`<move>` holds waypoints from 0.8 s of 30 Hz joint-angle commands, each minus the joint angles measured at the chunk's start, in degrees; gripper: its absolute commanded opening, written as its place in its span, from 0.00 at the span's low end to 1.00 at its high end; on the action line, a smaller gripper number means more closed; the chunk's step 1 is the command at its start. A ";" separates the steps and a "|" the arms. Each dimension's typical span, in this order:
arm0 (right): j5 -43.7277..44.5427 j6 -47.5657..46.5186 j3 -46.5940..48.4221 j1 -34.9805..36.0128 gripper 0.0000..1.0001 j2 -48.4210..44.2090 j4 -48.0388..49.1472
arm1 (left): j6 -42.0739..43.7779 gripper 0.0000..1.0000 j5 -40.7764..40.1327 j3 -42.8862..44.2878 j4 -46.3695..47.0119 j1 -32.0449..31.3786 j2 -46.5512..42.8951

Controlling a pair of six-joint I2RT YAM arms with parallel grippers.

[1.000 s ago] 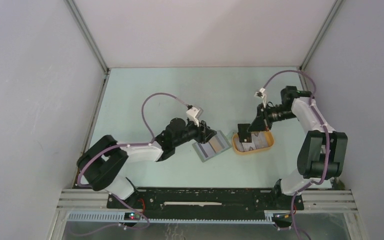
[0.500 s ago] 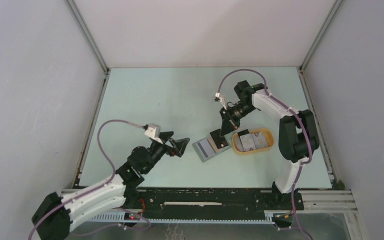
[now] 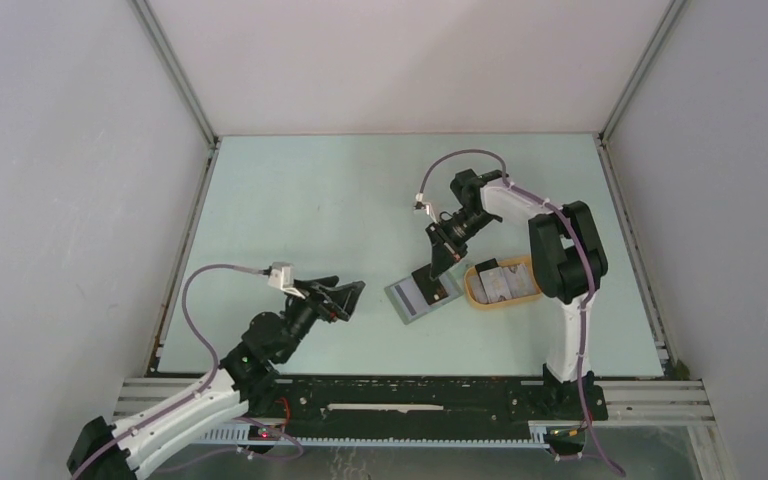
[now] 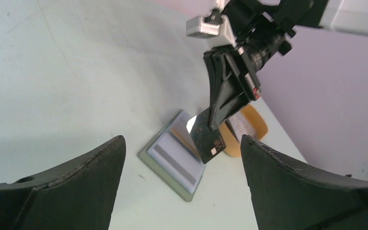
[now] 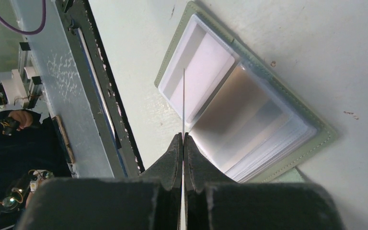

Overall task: Put the credit cards into the card holder
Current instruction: Insert the credit card into the card holder.

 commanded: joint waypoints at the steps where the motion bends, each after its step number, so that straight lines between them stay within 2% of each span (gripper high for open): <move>1: -0.29 1.44 2.73 0.16 0.00 1.36 -0.48 | -3.14 0.92 0.60 -4.64 3.75 0.10 7.06; 11: 0.98 3.79 1.93 -0.56 0.00 3.62 1.24 | -4.80 0.82 4.96 -1.10 13.52 0.07 24.98; 19: 4.71 8.81 -1.05 -0.81 0.00 2.98 6.47 | -10.02 0.62 7.17 3.85 16.40 0.08 38.41; 24: 5.37 12.09 -3.14 -1.03 0.00 1.92 10.18 | -14.29 0.57 7.44 4.05 21.39 -0.25 45.11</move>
